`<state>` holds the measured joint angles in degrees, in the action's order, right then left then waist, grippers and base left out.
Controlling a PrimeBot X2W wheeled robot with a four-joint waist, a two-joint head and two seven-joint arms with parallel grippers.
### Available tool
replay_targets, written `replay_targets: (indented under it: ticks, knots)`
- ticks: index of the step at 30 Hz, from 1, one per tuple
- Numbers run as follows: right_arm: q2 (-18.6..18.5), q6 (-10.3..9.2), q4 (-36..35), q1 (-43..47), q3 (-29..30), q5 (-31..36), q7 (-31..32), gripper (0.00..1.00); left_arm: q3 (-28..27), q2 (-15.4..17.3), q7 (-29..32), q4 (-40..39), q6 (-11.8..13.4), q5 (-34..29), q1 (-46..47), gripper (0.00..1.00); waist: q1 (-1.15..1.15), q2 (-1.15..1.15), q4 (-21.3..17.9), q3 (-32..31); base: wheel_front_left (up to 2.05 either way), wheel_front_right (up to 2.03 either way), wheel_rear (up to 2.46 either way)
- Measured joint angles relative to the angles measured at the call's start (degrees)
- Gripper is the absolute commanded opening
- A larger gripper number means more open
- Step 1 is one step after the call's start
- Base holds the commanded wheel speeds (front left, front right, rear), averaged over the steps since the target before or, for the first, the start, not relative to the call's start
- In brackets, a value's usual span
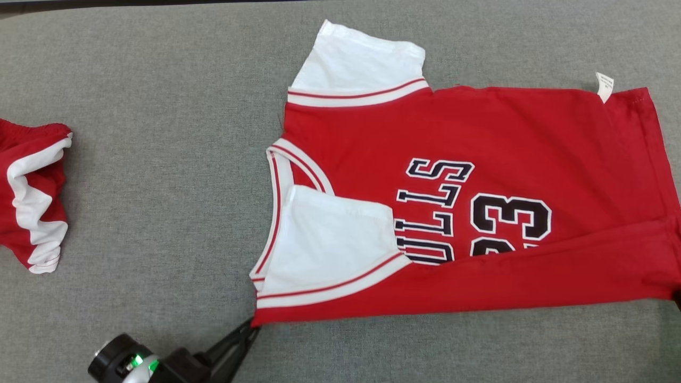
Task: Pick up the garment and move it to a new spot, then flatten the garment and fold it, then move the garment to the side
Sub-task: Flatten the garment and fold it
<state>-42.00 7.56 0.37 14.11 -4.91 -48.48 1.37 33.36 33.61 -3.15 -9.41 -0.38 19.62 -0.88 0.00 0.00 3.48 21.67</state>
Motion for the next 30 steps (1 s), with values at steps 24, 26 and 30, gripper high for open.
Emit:
replay_targets:
  ticks: [24, 26, 30]
  knots:
    - [8.45, -0.07, -13.23, -5.04, 8.22, 12.7, 2.04, 1.0, -6.57, 0.13, 9.49, -9.77, 1.42, 10.35, 6.5, 1.0, 0.0, 0.0, -0.36, -1.26, 0.0, 0.0, 0.0]
    - [9.06, -0.07, -12.7, -7.65, 6.06, 14.67, 0.86, 1.0, -6.69, -1.19, 10.18, -7.99, -1.23, 12.51, 12.15, 1.0, 0.0, 0.0, -0.24, -0.7, 0.0, 0.0, 0.0]
    - [10.23, -0.07, -11.03, -12.02, 3.28, 16.82, -0.89, 1.0, -6.41, -3.35, 14.07, -0.24, -5.31, 16.83, 26.53, 1.0, 0.0, 0.0, -0.09, 0.89, 0.0, 0.0, 0.0]
